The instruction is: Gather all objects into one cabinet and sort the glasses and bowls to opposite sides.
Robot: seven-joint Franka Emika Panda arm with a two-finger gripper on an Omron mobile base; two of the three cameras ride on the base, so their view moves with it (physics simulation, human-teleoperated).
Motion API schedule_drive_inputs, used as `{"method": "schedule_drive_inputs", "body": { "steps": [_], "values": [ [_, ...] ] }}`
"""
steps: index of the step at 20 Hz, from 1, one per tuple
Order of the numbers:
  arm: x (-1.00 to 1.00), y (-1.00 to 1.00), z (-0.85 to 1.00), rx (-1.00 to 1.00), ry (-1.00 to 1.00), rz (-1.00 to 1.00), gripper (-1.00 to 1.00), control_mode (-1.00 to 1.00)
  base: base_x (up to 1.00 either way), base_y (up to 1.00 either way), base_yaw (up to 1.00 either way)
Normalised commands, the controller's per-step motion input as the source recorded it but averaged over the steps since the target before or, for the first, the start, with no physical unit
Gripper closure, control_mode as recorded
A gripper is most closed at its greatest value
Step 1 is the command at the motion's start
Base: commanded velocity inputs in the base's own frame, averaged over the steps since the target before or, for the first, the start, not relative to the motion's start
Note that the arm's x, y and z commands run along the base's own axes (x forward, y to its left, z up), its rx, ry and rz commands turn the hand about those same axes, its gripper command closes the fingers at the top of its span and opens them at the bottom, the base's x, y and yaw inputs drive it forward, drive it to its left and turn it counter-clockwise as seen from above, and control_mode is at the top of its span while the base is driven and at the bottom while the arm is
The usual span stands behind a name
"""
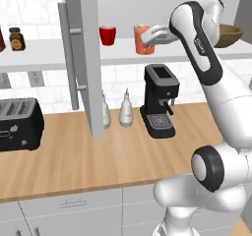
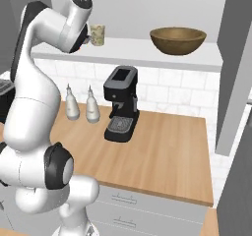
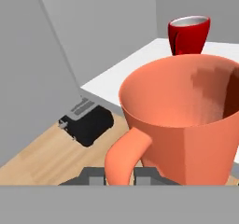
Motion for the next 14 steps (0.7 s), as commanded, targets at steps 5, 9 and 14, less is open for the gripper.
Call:
{"method": "schedule_drive_inputs", "body": {
  "steps": [5, 9, 14],
  "values": [
    [0.5, 0.08, -0.11, 0.0, 0.0, 0.01, 1.0, -1.0, 0.0, 0.0, 0.0],
    [0.51, 0.18, -0.16, -0.03, 0.0, 0.0, 1.0, -1.0, 0.0, 0.0, 0.0],
    [0.33, 0.17, -0.17, -0.01, 0.01, 0.0, 1.0, -1.0, 0.0, 0.0, 0.0]
  ]
}}
